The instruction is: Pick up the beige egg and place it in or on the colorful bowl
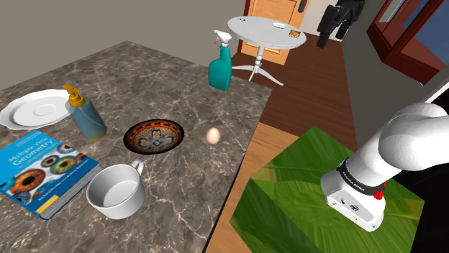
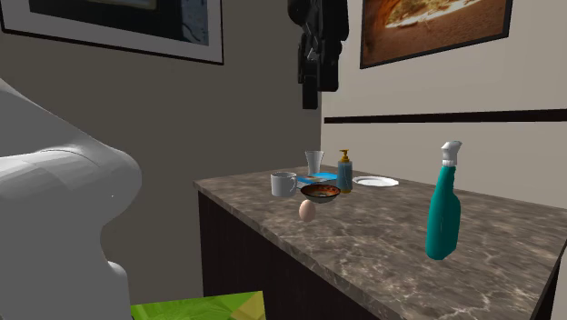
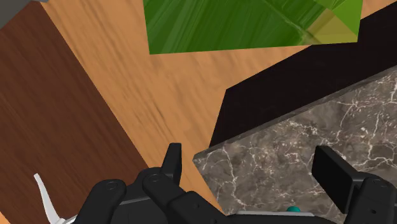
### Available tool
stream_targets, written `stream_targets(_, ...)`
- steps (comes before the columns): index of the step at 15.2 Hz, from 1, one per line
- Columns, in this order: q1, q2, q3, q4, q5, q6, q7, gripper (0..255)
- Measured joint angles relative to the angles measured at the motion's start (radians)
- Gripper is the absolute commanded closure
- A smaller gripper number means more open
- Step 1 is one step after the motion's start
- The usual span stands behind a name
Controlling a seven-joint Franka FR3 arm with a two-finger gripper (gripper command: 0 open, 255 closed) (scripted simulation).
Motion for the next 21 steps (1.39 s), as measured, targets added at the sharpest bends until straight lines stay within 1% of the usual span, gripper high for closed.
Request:
stream_targets(1,0.000,0.000,0.000,0.000,0.000,0.000,0.000,0)
stream_targets(3,0.006,0.002,0.022,-0.018,0.016,0.016,0.030,0)
stream_targets(8,0.031,0.043,0.117,-0.063,0.082,0.089,0.154,0)
stream_targets(15,0.060,0.169,0.261,-0.093,0.160,0.231,0.337,0)
stream_targets(21,0.064,0.332,0.380,-0.054,0.181,0.347,0.493,0)
